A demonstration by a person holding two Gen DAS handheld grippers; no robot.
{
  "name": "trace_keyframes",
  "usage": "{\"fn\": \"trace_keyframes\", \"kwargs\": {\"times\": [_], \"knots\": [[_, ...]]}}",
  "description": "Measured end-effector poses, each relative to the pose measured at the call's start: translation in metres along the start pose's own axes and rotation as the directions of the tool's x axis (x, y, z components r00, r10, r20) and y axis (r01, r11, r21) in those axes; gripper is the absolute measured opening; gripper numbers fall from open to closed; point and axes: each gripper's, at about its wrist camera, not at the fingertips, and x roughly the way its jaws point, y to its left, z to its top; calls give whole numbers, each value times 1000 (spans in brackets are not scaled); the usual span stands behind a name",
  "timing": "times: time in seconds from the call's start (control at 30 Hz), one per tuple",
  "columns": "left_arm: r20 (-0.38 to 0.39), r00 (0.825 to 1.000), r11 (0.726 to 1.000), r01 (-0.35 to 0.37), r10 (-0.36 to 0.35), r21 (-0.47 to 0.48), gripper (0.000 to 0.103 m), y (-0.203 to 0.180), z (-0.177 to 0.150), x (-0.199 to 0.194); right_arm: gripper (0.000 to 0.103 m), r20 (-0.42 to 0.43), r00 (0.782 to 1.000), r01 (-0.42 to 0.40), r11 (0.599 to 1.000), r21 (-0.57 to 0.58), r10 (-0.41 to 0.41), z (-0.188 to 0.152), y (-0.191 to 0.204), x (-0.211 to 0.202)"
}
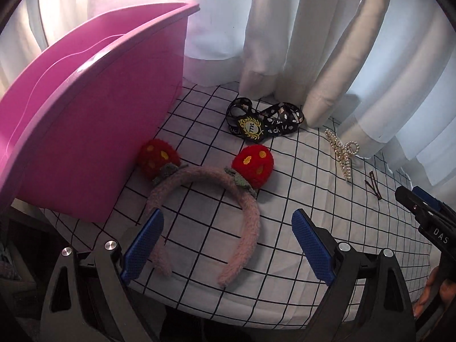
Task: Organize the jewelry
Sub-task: 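Move the left tool to the pink headband while the right tool approaches the brown hair pins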
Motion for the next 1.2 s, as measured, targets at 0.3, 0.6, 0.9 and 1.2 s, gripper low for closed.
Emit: {"fn": "trace_keyframes", "kwargs": {"times": [0.3, 0.6, 0.9, 1.2], "knots": [[-54, 996, 996, -75, 72, -46, 90, -6, -17, 49, 65, -63, 996, -60, 998, 9, 61, 17, -4, 86], [-65, 992, 993, -111, 108, -49, 90, -16, -18, 76, 65, -49, 999, 24, 999, 40, -22, 18, -56, 98], [-92, 988, 990, -127, 121, -56, 90, -20, -12, 98, 65, -94, 995, 26, 997, 78, -19, 14, -115, 123], [-115, 986, 990, -131, 124, -55, 90, -24, -11, 114, 64, -114, 993, -2, 1000, 21, 4, 15, -110, 141]]}}
